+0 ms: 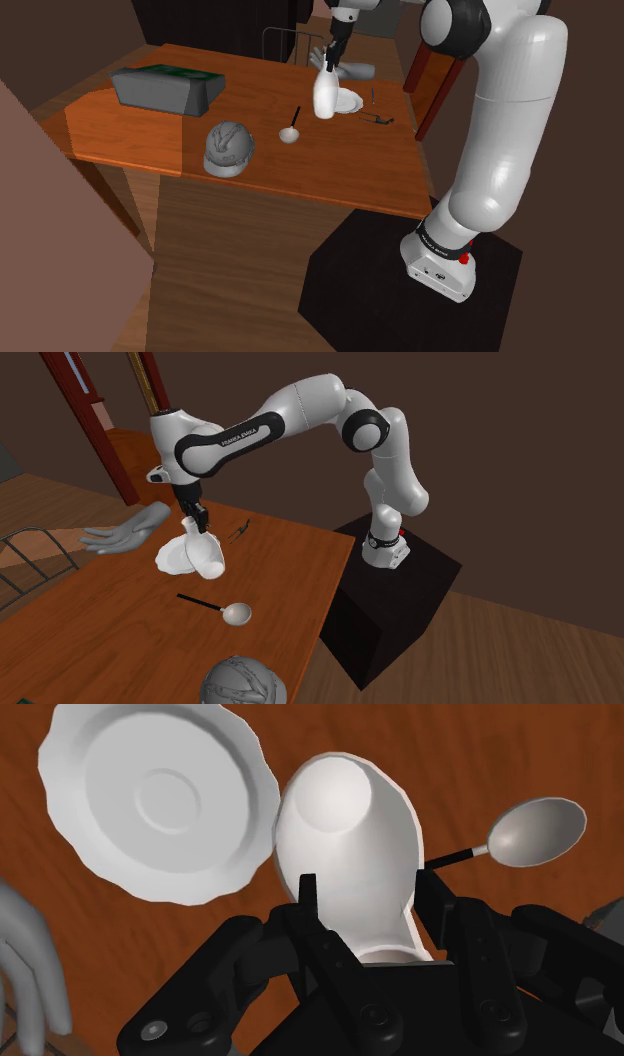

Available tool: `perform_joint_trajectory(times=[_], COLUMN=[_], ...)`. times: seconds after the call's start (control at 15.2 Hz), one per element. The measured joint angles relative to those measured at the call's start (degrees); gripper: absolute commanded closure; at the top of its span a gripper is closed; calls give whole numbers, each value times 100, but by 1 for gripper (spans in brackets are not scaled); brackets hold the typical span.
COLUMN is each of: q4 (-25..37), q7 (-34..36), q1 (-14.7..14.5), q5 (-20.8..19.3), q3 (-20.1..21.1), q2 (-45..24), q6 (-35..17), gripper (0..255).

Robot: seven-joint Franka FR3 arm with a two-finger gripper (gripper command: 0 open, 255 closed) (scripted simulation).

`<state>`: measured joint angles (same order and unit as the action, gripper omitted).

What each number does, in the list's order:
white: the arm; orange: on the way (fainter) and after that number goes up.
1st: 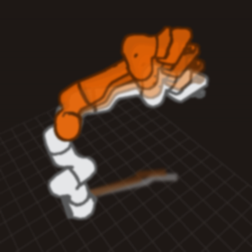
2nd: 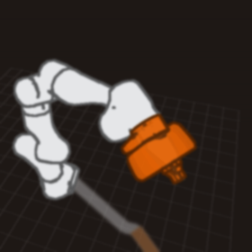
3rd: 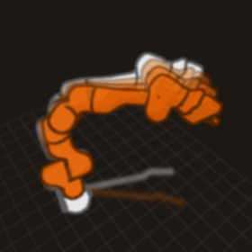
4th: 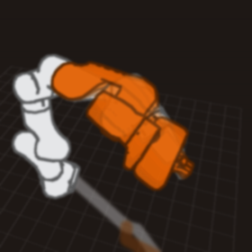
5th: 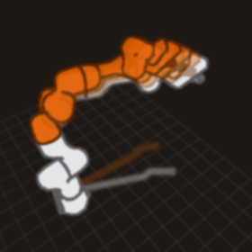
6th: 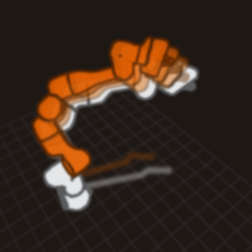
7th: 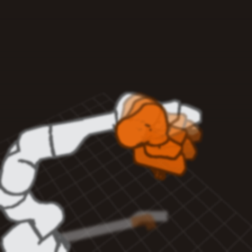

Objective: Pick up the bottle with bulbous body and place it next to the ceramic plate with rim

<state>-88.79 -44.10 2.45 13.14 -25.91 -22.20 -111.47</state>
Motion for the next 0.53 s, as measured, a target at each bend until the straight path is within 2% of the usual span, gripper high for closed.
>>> perform_joint_trajectory(times=[0.53], q4=[-173], q7=[-37], q1=[-2], q5=[33], q3=[15], q2=[-45], q6=[-213], gripper=[255])
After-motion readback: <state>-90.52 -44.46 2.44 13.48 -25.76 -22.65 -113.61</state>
